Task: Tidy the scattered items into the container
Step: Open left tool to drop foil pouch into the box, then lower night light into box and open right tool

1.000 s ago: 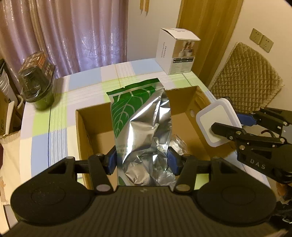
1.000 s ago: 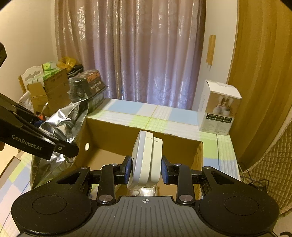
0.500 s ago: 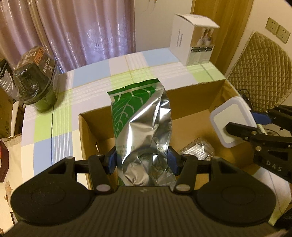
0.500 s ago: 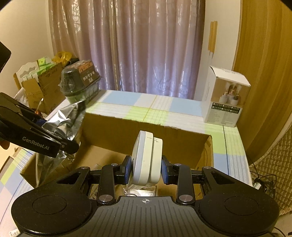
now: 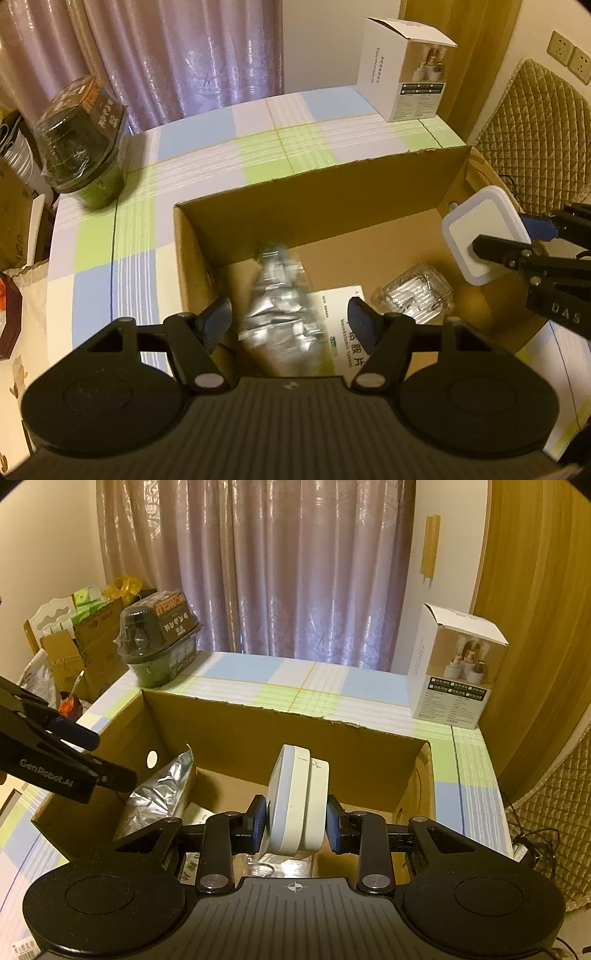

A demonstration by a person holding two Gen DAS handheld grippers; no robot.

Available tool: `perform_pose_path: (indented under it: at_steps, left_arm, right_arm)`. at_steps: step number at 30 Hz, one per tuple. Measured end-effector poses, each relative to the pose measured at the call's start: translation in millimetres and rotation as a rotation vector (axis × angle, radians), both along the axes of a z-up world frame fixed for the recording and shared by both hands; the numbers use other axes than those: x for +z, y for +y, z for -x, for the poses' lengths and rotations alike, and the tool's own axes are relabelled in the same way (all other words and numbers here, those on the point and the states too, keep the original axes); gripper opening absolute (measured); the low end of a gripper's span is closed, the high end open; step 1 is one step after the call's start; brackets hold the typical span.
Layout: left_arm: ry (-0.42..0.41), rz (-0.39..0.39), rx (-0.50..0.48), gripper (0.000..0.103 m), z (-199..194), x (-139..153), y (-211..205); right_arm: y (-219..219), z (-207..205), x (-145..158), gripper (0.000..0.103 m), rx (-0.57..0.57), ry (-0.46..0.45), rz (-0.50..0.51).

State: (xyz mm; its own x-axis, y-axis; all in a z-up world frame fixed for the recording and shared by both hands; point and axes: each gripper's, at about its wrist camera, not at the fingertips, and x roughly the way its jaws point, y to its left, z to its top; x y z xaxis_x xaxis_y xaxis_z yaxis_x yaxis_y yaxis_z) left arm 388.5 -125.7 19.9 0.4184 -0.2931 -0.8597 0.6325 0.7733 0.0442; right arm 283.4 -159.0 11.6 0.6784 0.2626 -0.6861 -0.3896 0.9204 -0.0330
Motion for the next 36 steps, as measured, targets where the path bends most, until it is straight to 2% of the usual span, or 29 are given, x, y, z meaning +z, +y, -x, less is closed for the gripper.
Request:
perform_pose_path:
  at_steps: [18,26,36]
  left_arm:
    - [-0.003,0.019,-0.005,0.07,7.2,1.5,17.1]
    - [-0.011,0.037,0.007,0.07,14.4,5.5,27.2]
    - [-0.019,0.049,0.013,0.074,38.9,16.8,43.7]
  right_arm:
    - [11.7,0.2,-18.4,0.036,0.03,0.064,0.025]
    - [4.1,6.9,-13.5,0.036,0.003,0.054,0.018]
    - [8.0,34.6,4.4,0.036,-0.007,0.062,0.034]
